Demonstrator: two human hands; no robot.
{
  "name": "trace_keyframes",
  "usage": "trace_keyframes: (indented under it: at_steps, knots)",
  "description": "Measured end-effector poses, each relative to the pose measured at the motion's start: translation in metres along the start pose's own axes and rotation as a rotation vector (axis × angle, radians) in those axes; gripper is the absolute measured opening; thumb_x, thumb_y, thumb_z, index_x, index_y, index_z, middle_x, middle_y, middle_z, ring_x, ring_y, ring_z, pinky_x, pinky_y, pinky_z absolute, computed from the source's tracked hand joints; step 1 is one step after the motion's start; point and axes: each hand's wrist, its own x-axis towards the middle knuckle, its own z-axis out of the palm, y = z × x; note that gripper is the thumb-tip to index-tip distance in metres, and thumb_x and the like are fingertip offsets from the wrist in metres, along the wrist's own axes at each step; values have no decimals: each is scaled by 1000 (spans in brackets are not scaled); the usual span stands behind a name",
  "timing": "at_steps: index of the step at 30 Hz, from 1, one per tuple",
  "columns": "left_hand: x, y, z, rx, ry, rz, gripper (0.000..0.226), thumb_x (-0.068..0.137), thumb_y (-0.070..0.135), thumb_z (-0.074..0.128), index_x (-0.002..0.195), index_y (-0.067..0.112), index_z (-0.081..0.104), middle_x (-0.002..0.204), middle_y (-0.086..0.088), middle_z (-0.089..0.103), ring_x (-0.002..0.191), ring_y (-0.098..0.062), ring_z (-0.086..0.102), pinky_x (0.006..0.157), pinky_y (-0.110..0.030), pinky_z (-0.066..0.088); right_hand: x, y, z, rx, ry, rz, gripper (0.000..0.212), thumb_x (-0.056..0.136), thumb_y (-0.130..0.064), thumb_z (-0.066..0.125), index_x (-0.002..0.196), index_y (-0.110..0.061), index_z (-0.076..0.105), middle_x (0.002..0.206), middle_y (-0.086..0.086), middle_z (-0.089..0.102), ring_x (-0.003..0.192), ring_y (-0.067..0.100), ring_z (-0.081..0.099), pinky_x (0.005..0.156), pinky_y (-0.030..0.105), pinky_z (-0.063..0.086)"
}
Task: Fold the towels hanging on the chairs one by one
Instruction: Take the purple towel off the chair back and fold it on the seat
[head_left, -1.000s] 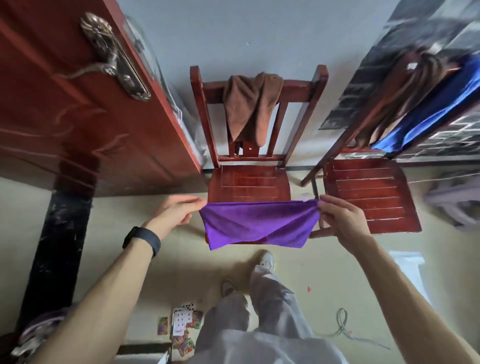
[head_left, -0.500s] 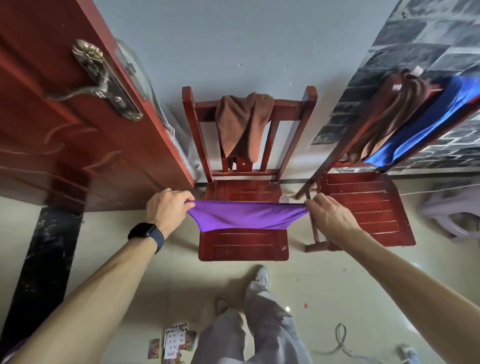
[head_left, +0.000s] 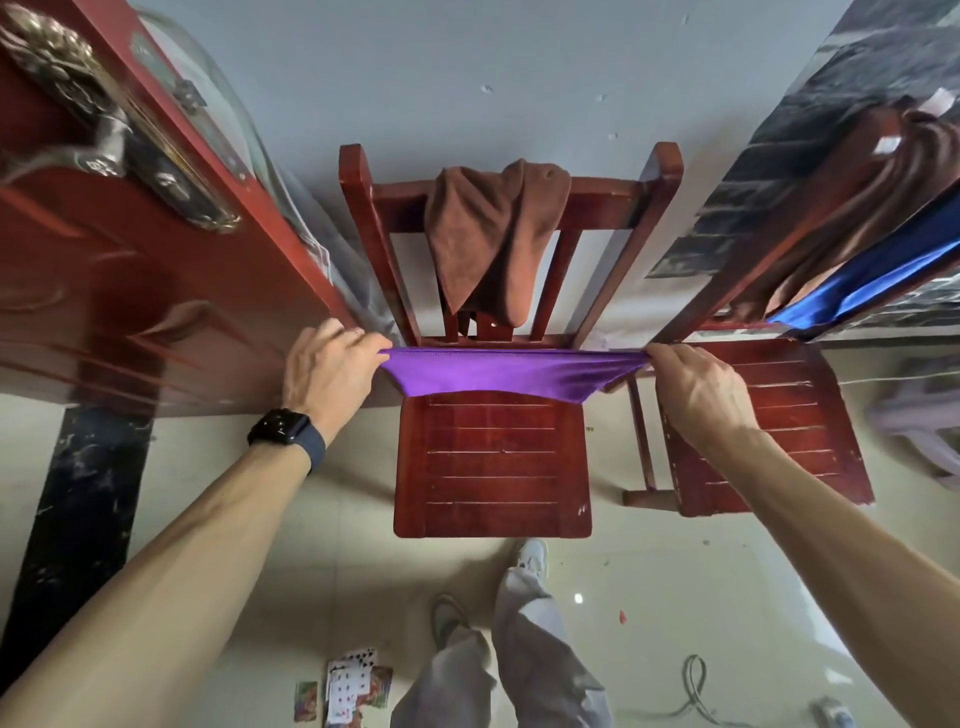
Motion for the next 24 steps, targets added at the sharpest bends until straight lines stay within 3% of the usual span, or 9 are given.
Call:
trace_keyframes:
  at_steps: [3, 7, 9, 13, 17, 21, 24]
  knots:
    - [-27, 7, 16, -31, -22, 17, 9, 84, 23, 76, 93, 20, 76, 75, -2, 70, 76, -31, 58, 63, -36, 41, -29, -5, 25, 19, -41, 37, 35, 81, 10, 64, 113, -5, 67, 92, 15, 70, 74, 38, 64, 50, 43, 54]
    - [-94, 26, 60, -99, -226, -18, 14, 74, 18, 83, 85, 22, 74, 73, 1, 70, 73, -31, 60, 62, -36, 46, -90, -11, 83, 28, -243, 116, 41, 79, -5, 79, 116, -13, 67, 116, 11, 63, 90, 37, 65, 59, 45, 57]
    - [-133, 36, 83, -107, -363, -32, 17, 68, 19, 86, 78, 22, 72, 69, 2, 68, 71, -30, 61, 60, -37, 49, -126, -17, 117, 82, -277, 154, 36, 78, 4, 73, 110, -12, 68, 109, 13, 63, 81, 40, 66, 55, 47, 57]
    - [-204, 50, 126, -65, -619, -76, 24, 60, 13, 88, 73, 24, 71, 67, 4, 68, 72, -27, 63, 61, -36, 50, -195, -32, 175, 137, -417, 218, 45, 59, 18, 76, 96, -8, 74, 92, 15, 66, 64, 41, 66, 42, 46, 54]
    - [-233, 56, 140, -136, -768, -191, 11, 80, 25, 77, 91, 27, 75, 86, 3, 74, 87, -26, 66, 72, -35, 49, -226, -44, 191, 283, -496, 361, 29, 75, 11, 72, 97, -8, 78, 93, 16, 70, 73, 41, 69, 62, 46, 59]
    - [-223, 43, 149, -504, -784, -640, 11, 81, 32, 77, 91, 29, 77, 88, 4, 76, 84, -18, 68, 68, -25, 50, -210, -45, 195, 521, -416, 579, 13, 83, -1, 74, 91, -10, 79, 93, 11, 74, 81, 32, 71, 74, 31, 52]
    - [-198, 29, 169, -869, -755, -925, 13, 80, 25, 81, 91, 18, 76, 84, 0, 75, 79, -12, 66, 65, -9, 44, -174, -40, 196, 743, -459, 867, 9, 89, -11, 68, 92, -18, 73, 92, 1, 71, 81, 20, 65, 66, 19, 47]
